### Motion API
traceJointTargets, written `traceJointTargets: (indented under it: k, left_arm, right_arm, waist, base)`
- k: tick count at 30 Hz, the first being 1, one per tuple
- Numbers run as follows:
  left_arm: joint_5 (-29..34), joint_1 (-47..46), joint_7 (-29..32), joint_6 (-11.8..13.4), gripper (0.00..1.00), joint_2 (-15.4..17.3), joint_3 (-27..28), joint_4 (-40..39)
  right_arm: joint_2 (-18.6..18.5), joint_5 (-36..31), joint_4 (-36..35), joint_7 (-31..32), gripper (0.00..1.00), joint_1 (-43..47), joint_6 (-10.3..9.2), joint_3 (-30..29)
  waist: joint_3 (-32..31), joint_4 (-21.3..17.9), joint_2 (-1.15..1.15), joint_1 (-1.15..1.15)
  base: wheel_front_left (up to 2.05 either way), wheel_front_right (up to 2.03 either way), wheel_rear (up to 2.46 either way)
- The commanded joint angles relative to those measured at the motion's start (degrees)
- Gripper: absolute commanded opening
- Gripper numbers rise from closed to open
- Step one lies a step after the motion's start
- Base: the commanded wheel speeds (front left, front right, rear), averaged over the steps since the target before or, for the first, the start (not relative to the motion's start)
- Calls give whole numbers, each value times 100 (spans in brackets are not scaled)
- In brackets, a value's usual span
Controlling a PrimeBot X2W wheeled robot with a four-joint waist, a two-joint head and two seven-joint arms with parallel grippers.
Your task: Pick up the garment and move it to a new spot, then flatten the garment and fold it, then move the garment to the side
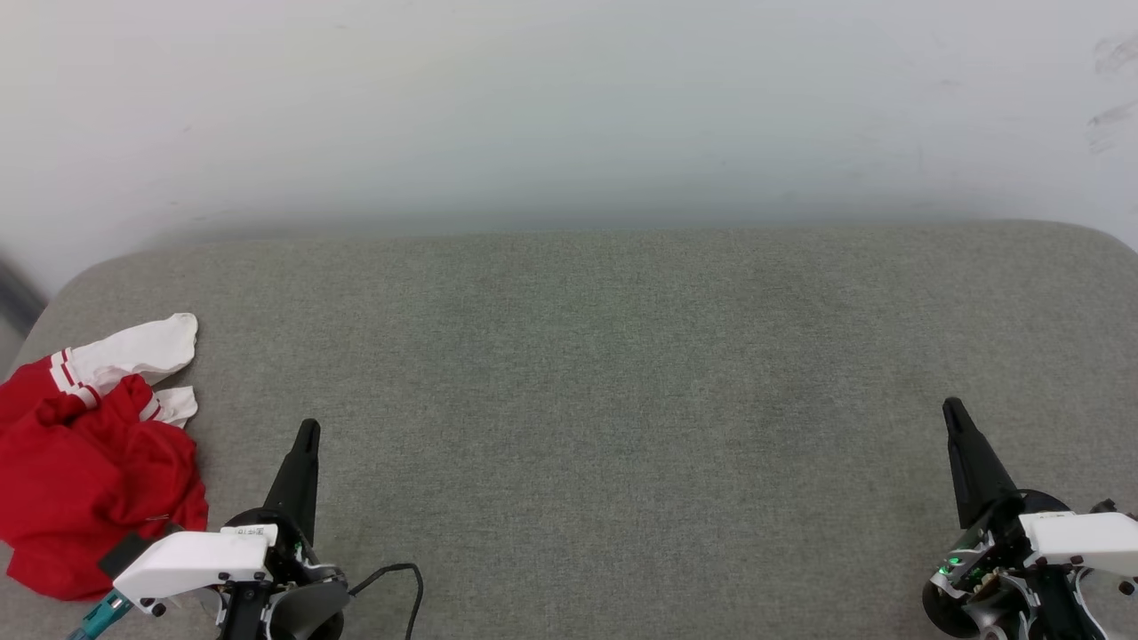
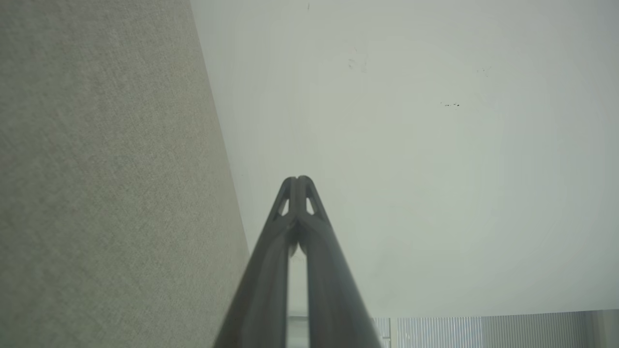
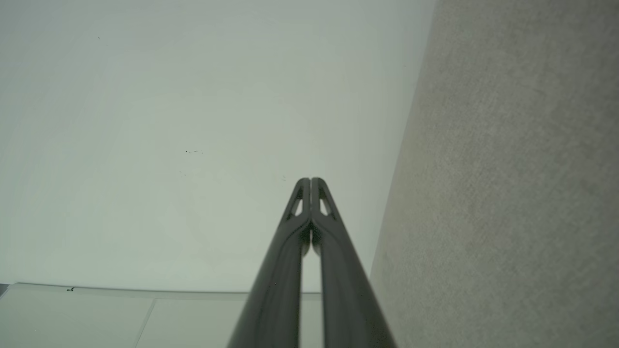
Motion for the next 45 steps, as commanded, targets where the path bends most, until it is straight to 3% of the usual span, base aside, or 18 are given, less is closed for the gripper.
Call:
traceJointTargets:
  k: [1,21,22,33,45]
  left_arm:
    - [-10,-37,10,-8,0,-8,13,-2]
    - [-10,-37,10,-8,0,-8,13,-2]
    - [0,0,0,0,100,0,-1,-1]
    - [105,31,-289,1,100,0,-424,-152]
    - [1001,108,-579,1,100,5,-644,-293]
  right_arm:
    - [23,-25,7,-1,0,-71,0,5]
    - [23,-25,7,-1,0,-71,0,5]
    - [0,-1,-1,0,100,0,0,1]
    - [-23,-194,-205,-253,100,185,1,139]
    - [-155,-1094,-389,-575,100,310,1,316]
  waist:
    - [0,0,0,0]
    - [0,0,0,0]
    - [0,0,0,0]
    - [-13,0,0,0]
    - [-49,29,0,0]
  base:
    - [0,0,0]
    - [0,0,0]
    - [0,0,0]
    - [0,0,0]
    - [0,0,0]
